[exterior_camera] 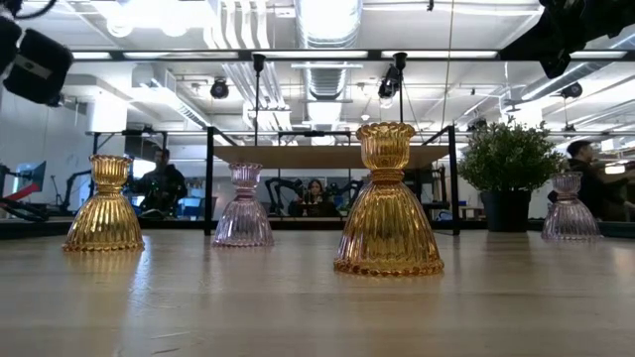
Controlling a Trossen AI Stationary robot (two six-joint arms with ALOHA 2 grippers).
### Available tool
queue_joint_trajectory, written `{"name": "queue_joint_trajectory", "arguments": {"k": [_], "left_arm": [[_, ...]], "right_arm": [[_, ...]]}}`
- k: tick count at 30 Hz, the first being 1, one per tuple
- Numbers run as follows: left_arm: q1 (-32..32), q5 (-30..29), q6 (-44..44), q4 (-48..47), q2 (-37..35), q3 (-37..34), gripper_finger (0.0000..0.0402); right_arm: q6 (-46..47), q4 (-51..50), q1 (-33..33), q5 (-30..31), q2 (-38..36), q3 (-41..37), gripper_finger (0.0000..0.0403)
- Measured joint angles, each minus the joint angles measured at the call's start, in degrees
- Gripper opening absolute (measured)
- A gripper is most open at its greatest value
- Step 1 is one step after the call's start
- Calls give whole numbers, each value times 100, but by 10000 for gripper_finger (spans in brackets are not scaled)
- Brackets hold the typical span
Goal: Pick & Place candle stick holders
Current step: Put the black candle holder on the shelf
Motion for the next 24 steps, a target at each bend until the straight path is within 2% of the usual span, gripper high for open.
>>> {"name": "queue_joint_trajectory", "arguments": {"k": [3, 9, 15, 20, 24], "left_arm": [[-96, 10, -151, 876, 76, -418, 218], [-306, -551, 767, 2296, 468, -1083, 218], [-326, -826, 830, 3532, 1080, -1609, 218], [-397, -924, 1087, 4118, 1598, -1686, 218], [-523, -954, 1488, 4319, 2056, -1387, 218]], "right_arm": [[0, 0, 0, 0, 0, 0, 8], [0, 2, 0, 0, 0, 0, 8], [2, 0, -1, 0, 0, 0, 8], [2, 0, -2, 0, 2, 0, 8], [1, 1, 0, 0, 2, 0, 8]]}}
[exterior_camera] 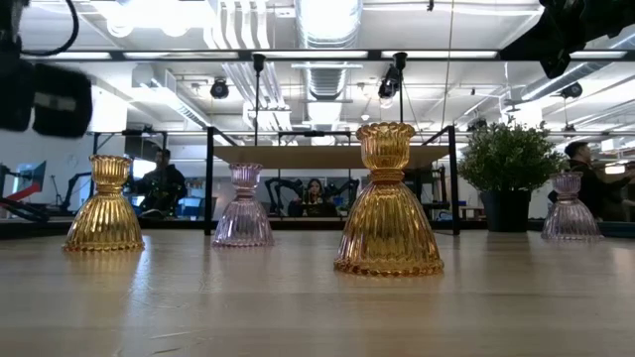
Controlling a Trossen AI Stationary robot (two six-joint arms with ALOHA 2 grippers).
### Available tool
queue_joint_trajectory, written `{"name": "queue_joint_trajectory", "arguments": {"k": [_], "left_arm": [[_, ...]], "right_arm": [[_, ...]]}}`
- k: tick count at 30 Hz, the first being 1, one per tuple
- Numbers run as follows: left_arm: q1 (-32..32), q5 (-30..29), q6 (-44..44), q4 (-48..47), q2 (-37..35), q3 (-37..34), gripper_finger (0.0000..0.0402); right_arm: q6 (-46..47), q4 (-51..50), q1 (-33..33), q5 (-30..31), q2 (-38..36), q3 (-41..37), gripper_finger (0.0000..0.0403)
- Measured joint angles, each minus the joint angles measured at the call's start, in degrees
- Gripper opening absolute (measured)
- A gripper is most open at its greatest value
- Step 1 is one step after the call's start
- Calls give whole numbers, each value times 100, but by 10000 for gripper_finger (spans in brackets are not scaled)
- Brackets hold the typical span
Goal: Pick & Place candle stick holders
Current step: Put the black candle holder on the shelf
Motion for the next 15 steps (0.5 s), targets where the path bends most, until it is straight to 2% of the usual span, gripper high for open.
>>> {"name": "queue_joint_trajectory", "arguments": {"k": [4, 8, 12, 15], "left_arm": [[-38, -60, 388, 7, 546, 355, 218], [-45, -57, 397, 245, 1074, 658, 218], [-121, 226, 337, 730, 1561, 857, 218], [-254, 358, 331, 707, 1894, 939, 218]], "right_arm": [[1, -2, -2, 0, -2, 0, 8], [0, -2, 0, 0, -1, 0, 8], [0, -2, -1, 0, -1, 0, 8], [-1, -2, -2, 0, -1, 0, 8]]}}
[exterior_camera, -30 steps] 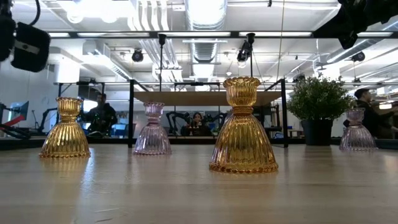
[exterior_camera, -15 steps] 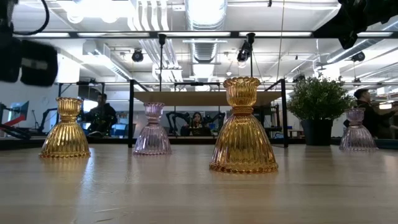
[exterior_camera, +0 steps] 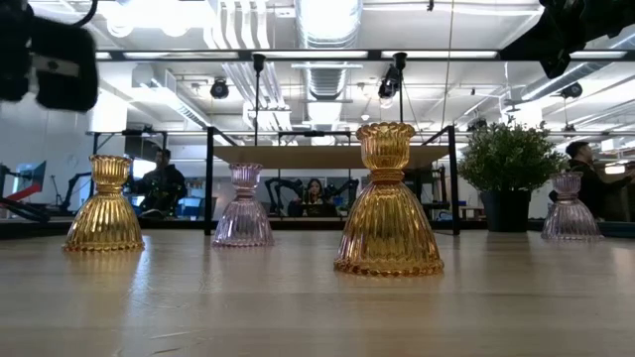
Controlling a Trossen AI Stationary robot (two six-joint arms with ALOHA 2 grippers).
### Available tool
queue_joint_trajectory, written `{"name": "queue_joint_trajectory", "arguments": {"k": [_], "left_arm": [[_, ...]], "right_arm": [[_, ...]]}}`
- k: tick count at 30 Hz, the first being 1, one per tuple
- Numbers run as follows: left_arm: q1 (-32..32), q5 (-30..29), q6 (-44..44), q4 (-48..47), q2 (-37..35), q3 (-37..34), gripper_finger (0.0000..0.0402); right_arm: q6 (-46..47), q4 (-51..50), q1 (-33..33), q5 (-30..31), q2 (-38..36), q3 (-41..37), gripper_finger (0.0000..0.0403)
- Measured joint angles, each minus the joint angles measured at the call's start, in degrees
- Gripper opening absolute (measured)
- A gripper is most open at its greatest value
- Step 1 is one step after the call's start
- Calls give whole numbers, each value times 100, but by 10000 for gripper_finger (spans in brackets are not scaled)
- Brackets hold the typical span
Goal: Pick & Place candle stick holders
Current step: Put the black candle holder on the shelf
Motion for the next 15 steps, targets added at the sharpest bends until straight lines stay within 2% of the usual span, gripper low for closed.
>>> {"name": "queue_joint_trajectory", "arguments": {"k": [7, 15], "left_arm": [[-356, 57, -11, 635, 673, 123, 218], [-380, 56, -33, 942, 1094, 295, 218]], "right_arm": [[1, 0, 0, 0, 0, 0, 8], [2, -2, 2, 0, 1, 0, 8]]}}
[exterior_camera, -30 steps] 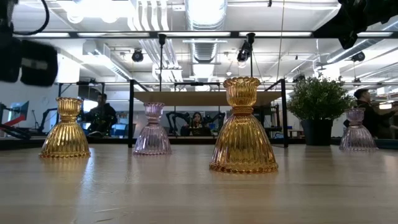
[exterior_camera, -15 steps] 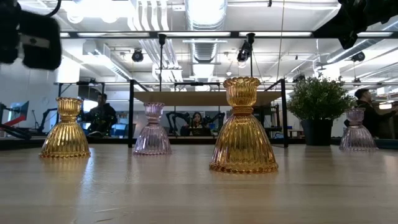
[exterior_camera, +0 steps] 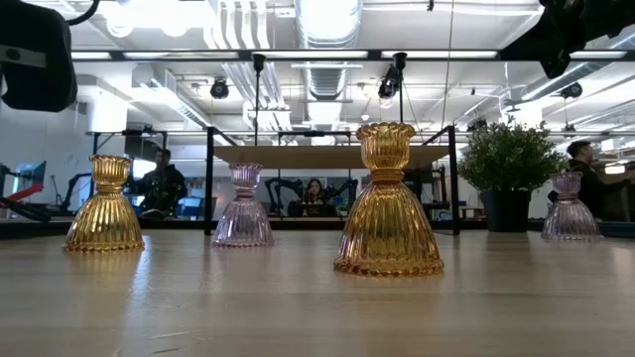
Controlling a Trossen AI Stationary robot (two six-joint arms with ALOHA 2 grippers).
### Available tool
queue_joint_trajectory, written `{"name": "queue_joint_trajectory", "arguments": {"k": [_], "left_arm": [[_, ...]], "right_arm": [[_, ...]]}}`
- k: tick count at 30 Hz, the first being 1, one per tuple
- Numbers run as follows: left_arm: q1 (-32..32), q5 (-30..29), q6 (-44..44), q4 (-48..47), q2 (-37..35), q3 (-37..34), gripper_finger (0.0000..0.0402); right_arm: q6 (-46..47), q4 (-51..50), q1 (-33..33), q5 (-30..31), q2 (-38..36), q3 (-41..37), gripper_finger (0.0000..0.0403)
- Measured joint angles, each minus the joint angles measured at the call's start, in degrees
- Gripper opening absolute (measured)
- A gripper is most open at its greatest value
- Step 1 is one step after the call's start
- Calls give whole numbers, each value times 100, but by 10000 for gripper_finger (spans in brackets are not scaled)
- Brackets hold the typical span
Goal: Pick & Place candle stick holders
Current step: Put the black candle holder on the shelf
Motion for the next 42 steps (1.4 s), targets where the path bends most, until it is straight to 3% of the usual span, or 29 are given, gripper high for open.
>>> {"name": "queue_joint_trajectory", "arguments": {"k": [19, 24, 30, 42], "left_arm": [[1, 157, 8, 323, 706, 472, 211], [1, 152, -74, 330, 746, 486, 151], [-6, 96, -95, 316, 683, 486, 22], [77, -219, -309, 228, 691, 789, 16]], "right_arm": [[-1, 2, -2, 0, 0, 0, 8], [-1, 1, 0, 0, -1, 0, 8], [-2, 2, 0, 0, 0, 0, 8], [0, 0, -1, 0, 0, 0, 8]]}}
